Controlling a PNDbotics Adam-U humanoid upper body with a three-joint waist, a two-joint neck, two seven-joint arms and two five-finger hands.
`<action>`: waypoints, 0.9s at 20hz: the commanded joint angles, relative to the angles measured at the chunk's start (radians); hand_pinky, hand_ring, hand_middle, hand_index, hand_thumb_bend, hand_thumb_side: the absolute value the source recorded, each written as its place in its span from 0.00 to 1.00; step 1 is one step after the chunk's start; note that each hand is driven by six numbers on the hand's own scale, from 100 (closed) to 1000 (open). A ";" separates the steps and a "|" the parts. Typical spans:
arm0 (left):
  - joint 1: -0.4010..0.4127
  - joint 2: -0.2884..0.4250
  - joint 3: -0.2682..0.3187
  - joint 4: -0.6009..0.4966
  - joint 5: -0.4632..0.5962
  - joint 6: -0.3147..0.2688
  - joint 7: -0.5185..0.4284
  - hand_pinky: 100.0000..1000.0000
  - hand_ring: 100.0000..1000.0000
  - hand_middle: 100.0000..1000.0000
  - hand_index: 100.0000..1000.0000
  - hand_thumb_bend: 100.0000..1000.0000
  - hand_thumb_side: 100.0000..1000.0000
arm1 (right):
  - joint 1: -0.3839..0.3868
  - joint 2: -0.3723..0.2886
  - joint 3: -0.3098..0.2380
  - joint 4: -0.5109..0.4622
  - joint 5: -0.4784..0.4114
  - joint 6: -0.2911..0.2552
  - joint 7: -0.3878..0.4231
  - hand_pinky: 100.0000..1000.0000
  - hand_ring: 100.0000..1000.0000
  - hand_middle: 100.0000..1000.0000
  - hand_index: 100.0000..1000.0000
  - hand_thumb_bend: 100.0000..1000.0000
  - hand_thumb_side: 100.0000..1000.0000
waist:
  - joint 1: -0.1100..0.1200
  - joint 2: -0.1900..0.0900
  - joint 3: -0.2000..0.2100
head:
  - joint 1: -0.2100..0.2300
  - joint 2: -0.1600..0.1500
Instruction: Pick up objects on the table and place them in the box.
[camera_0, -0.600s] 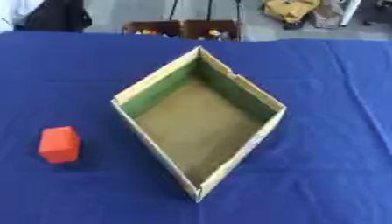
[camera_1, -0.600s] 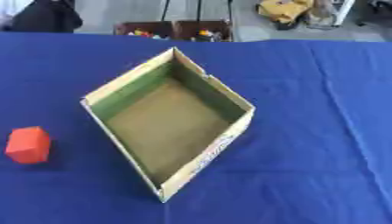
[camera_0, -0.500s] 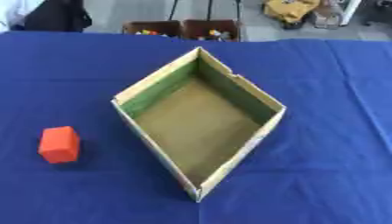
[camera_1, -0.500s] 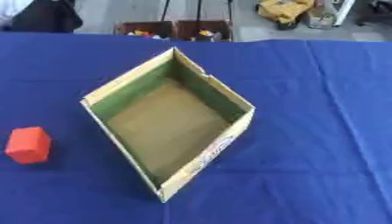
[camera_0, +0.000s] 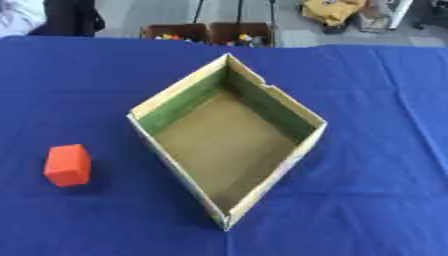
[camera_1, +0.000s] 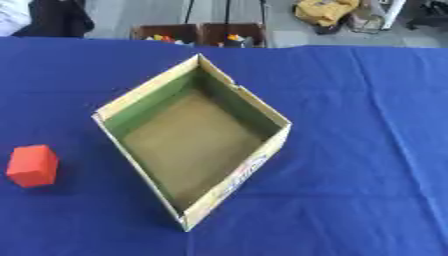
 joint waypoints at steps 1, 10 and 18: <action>0.007 0.130 -0.005 -0.014 -0.091 0.103 -0.161 0.56 0.72 0.84 0.97 0.12 0.73 | -0.004 -0.039 -0.007 -0.018 0.005 -0.002 -0.001 0.72 0.69 0.73 0.75 0.00 0.68 | 0.018 -0.022 -0.001 | -0.003 0.000; -0.016 0.309 -0.072 -0.014 -0.197 0.204 -0.782 0.60 0.78 0.93 1.00 0.07 0.68 | -0.001 -0.045 0.002 -0.018 -0.001 0.000 0.010 0.72 0.69 0.73 0.74 0.00 0.68 | 0.030 -0.033 -0.018 | 0.008 0.008; -0.078 0.368 -0.147 0.042 -0.210 0.231 -1.085 0.64 0.82 0.96 1.00 0.28 0.62 | -0.003 -0.046 0.010 -0.018 -0.009 -0.001 0.021 0.72 0.69 0.73 0.74 0.00 0.68 | 0.039 -0.036 -0.033 | 0.024 0.008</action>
